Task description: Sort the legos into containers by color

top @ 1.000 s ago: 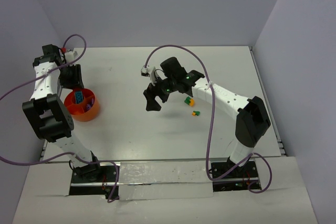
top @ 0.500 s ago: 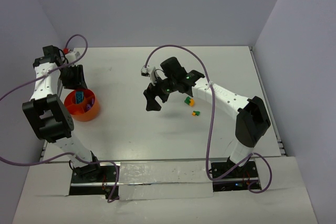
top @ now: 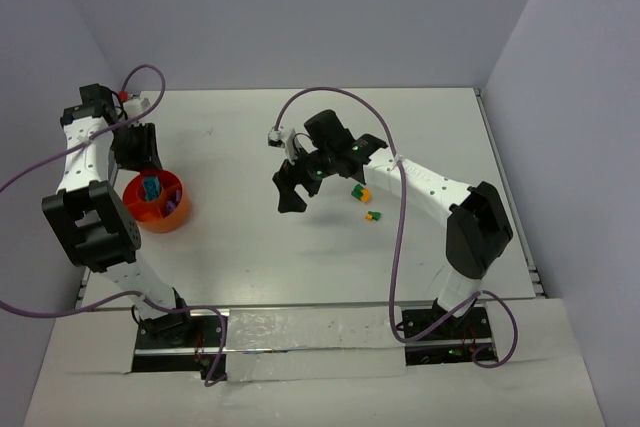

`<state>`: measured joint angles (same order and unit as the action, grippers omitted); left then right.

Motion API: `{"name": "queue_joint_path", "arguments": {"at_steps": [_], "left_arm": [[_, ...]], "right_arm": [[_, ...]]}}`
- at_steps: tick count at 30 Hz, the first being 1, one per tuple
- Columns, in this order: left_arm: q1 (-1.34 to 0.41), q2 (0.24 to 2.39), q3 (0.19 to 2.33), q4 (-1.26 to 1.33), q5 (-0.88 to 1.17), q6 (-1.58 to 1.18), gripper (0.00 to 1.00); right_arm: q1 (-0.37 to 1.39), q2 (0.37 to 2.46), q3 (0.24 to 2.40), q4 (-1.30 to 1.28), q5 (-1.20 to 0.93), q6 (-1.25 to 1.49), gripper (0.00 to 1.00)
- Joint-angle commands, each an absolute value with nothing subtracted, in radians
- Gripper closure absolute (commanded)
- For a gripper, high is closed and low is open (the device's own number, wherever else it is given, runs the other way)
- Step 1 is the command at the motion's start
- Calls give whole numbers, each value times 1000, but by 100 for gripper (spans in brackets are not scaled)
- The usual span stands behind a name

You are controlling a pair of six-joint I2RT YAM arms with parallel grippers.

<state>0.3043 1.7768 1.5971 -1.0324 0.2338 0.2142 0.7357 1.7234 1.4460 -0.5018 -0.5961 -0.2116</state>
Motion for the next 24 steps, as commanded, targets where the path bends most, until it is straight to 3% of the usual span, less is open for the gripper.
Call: {"name": "queue_joint_path", "arguments": {"at_steps": [1, 7, 18, 22, 24], "left_arm": [[313, 1772, 1669, -1080, 191, 211, 85], [313, 1771, 1649, -1074, 171, 216, 83], [311, 1795, 1605, -1028, 183, 214, 65], [312, 1795, 1599, -1026, 194, 215, 52], [313, 1787, 1597, -1022, 195, 216, 39]], "right_arm": [[729, 1727, 1451, -503, -615, -227, 0], [728, 1729, 1448, -503, -617, -230, 0], [729, 1732, 1448, -503, -616, -230, 0], [727, 1735, 1451, -505, -614, -230, 0], [727, 1736, 1450, -505, -615, -230, 0]]}}
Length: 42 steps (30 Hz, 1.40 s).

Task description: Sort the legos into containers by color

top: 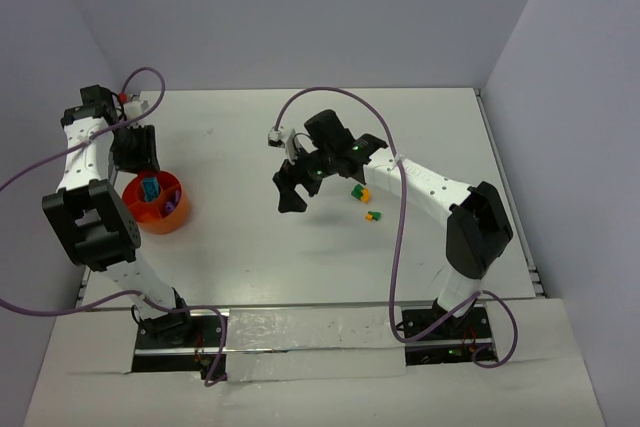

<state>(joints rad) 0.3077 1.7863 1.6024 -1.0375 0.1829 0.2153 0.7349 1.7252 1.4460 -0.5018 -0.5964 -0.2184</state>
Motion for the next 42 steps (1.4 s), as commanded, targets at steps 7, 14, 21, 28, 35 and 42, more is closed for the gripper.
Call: {"name": "queue_joint_path", "arguments": {"at_steps": [7, 14, 21, 28, 35, 42], "left_arm": [[313, 1764, 1620, -1028, 195, 214, 10], [314, 1754, 1637, -1028, 181, 211, 9], [314, 1710, 1660, -1024, 227, 221, 5], [321, 1651, 1705, -1025, 354, 209, 1], [362, 1547, 1675, -962, 485, 201, 1], [312, 1359, 1501, -828, 613, 293, 1]], "right_arm": [[726, 1741, 1461, -505, -621, -226, 0], [727, 1732, 1456, -505, -618, -227, 0], [727, 1727, 1453, -505, -617, -227, 0], [726, 1719, 1455, -502, -610, -222, 0], [698, 1702, 1440, -507, -595, -201, 0], [584, 1653, 1351, -551, -444, -198, 1]]}}
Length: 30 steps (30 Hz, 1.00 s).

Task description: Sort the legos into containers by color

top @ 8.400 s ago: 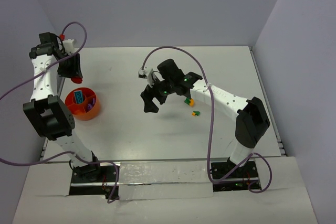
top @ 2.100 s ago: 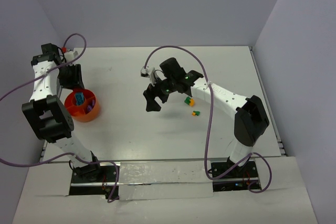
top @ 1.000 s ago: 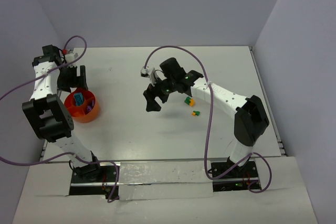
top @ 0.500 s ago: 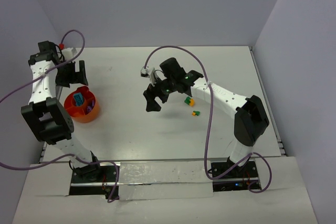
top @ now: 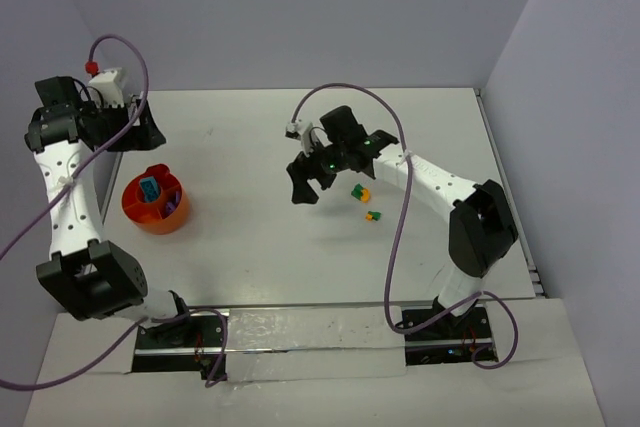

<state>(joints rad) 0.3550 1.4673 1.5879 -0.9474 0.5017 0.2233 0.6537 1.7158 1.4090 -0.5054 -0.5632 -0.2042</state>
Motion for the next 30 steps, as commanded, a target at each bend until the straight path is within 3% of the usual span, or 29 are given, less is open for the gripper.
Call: {"name": "queue_joint_path", "arguments": {"at_steps": [1, 6, 15, 30], "left_arm": [[274, 1305, 1472, -801, 608, 302, 1], [106, 1147, 1237, -596, 522, 330, 1], [8, 1136, 1159, -575, 531, 304, 4], [-32, 1139, 1151, -571, 502, 288, 4]], "right_arm": [[571, 1647, 1342, -553, -415, -199, 1], [462, 1639, 1271, -572, -249, -184, 14], [385, 1721, 1296, -606, -97, -158, 39], [352, 1848, 1353, -671, -157, -36, 52]]}}
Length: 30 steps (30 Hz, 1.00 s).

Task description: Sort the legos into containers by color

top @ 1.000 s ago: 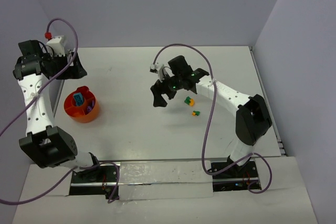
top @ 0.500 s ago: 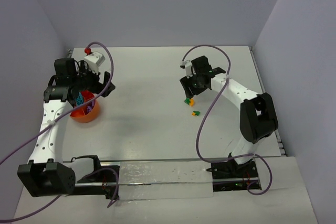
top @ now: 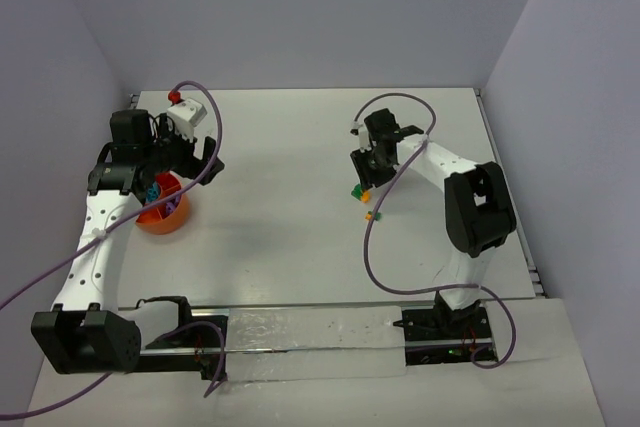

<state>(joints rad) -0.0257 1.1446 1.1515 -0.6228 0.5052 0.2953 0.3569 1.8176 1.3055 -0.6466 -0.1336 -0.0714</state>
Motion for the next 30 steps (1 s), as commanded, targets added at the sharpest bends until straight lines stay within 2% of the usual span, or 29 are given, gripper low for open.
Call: {"name": "queue_joint_path", "arguments": {"at_steps": [1, 10, 21, 24, 30], "left_arm": [[-32, 1140, 1152, -571, 503, 288, 4], [-32, 1148, 1149, -565, 499, 279, 3], [-32, 1151, 1141, -558, 489, 278, 3], [-32, 1154, 1141, -558, 489, 277, 3], [-34, 1156, 1149, -568, 485, 279, 3]], "right_arm": [[351, 1853, 1355, -672, -160, -30, 52], [347, 1929, 1412, -696, -175, -2, 59], [330, 1970, 1426, -701, -169, -2, 60], [326, 1975, 1424, -704, -175, -2, 66], [318, 1975, 1429, -721, -203, -2, 91]]}}
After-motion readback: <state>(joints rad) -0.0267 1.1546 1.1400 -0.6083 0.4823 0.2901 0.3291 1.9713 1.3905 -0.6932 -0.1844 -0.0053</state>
